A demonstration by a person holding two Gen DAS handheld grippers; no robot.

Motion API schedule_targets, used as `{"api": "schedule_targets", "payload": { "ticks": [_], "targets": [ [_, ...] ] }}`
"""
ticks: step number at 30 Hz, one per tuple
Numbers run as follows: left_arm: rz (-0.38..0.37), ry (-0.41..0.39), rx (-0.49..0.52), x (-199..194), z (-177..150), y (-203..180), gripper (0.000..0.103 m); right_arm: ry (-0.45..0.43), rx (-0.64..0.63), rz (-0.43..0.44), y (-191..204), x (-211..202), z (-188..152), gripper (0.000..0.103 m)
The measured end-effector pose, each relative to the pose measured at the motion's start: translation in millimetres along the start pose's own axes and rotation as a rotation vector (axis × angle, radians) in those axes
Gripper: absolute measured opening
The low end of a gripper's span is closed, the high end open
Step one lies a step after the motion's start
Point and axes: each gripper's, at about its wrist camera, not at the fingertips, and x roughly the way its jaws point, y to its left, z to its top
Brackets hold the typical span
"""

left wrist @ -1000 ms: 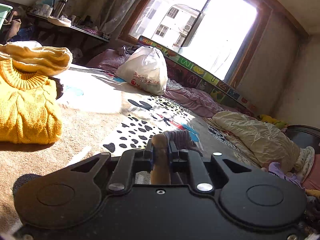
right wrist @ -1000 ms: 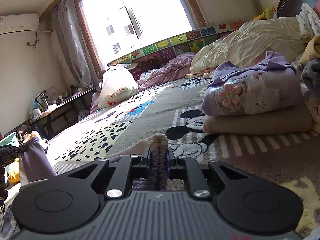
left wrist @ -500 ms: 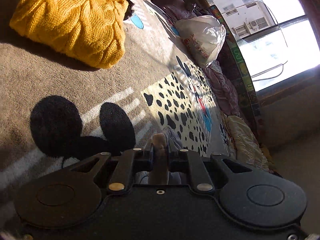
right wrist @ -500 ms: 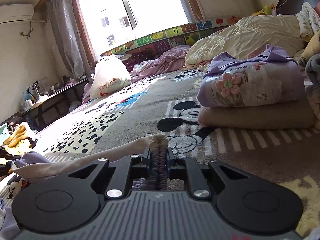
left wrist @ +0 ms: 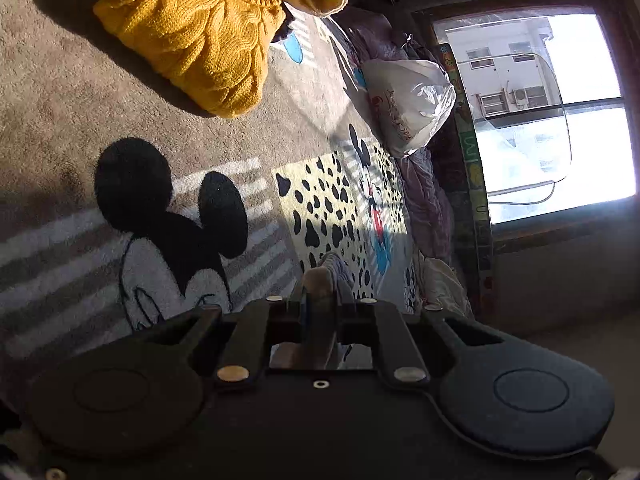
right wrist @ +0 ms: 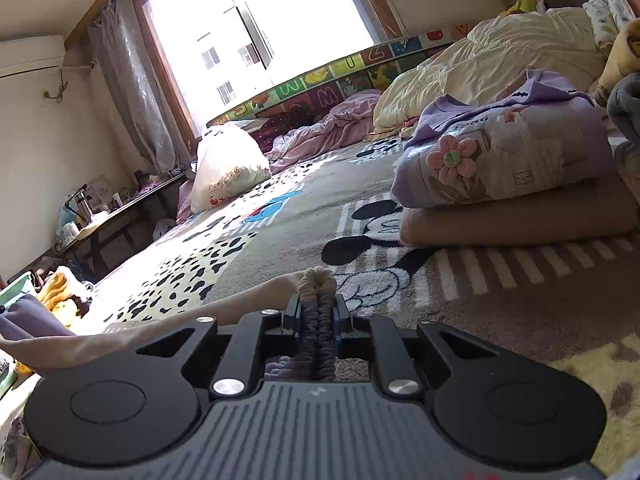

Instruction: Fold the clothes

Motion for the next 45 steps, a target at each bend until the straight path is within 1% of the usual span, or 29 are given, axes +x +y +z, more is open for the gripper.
{"api": "schedule_targets", "payload": {
  "ticks": [4,5,6,7,8,9,12,13,14,15,16,18,20,22,23,25,27,29,31,32,33,34,35,37,38,40,42,44,45],
  "targets": [
    [0.152,-0.022,-0.109,45,10,30,0.011,-0.002,0.011,-0.003,-4,3,-3,0.016],
    [0.149,-0.026,-0.127,54,11,33,0.011,-0.001,0.013,-0.005,-5,4,-4,0.016],
    [0.062,-0.019,-0.123,59,9,25,0.023,0.003,0.015,-0.005,-6,6,-5,0.016],
    [-0.031,-0.005,-0.097,62,7,16,0.059,0.007,0.017,-0.005,-7,7,-6,0.016],
    [-0.081,0.011,-0.057,60,7,11,0.068,0.012,0.022,-0.006,-10,9,-7,0.016],
    [-0.131,0.026,-0.017,59,6,5,0.069,0.018,0.028,-0.007,-12,11,-8,0.016],
    [-0.280,0.071,0.103,55,5,-12,0.069,0.021,0.053,-0.004,-17,13,-8,0.016],
    [-0.283,0.086,0.149,54,5,-16,0.067,0.019,0.064,-0.001,-19,13,-8,0.016],
    [-0.212,0.101,0.202,54,4,-17,0.065,0.018,0.066,-0.001,-20,13,-8,0.016],
    [-0.139,0.109,0.275,53,2,-19,0.062,0.017,0.067,-0.001,-20,12,-9,0.016],
    [-0.080,0.108,0.362,50,-1,-23,0.061,0.017,0.068,-0.002,-20,12,-9,0.016],
    [-0.021,0.106,0.493,42,-9,-28,0.061,0.016,0.069,-0.002,-20,12,-10,0.016],
    [-0.019,0.091,0.641,32,-19,-33,0.061,0.012,0.071,-0.001,-20,11,-10,0.016],
    [-0.039,0.079,0.773,24,-26,-37,0.057,0.009,0.075,0.001,-21,10,-9,0.016],
    [-0.066,0.092,0.817,23,-29,-37,0.057,0.008,0.075,0.000,-21,10,-9,0.016],
    [-0.157,0.164,0.857,25,-30,-34,0.057,0.009,0.075,-0.001,-21,11,-9,0.016],
    [-0.218,0.202,0.951,27,-40,-37,0.057,0.011,0.077,0.000,-22,11,-9,0.016],
    [-0.247,0.251,1.056,30,-51,-43,0.057,0.014,0.080,0.000,-23,11,-9,0.016],
    [-0.267,0.279,1.175,28,-64,-47,0.057,0.016,0.082,0.002,-23,11,-9,0.016],
    [-0.279,0.312,1.220,28,-70,-47,0.057,0.017,0.084,0.003,-24,12,-9,0.016],
    [-0.277,0.342,1.269,28,-77,-48,0.057,0.018,0.087,0.004,-24,12,-10,0.016],
    [-0.253,0.353,1.317,28,-83,-48,0.056,0.020,0.089,0.005,-25,12,-10,0.016],
    [-0.226,0.347,1.339,30,-86,-47,0.056,0.021,0.092,0.006,-25,13,-10,0.016],
    [-0.171,0.336,1.339,37,-83,-43,0.051,0.025,0.098,0.007,-27,14,-10,0.016],
    [-0.152,0.315,1.339,38,-81,-43,0.051,0.026,0.099,0.009,-27,14,-10,0.016],
    [-0.147,0.226,1.353,27,-73,-43,0.050,0.027,0.101,0.012,-28,14,-10,0.016],
    [-0.145,0.164,1.434,13,-73,-45,0.050,0.029,0.105,0.015,-29,14,-10,0.016],
    [-0.088,0.132,1.577,6,-82,-42,0.050,0.030,0.108,0.017,-29,14,-10,0.016],
    [-0.037,0.121,1.649,7,-88,-38,0.050,0.031,0.109,0.018,-30,14,-10,0.016]
  ]
}}
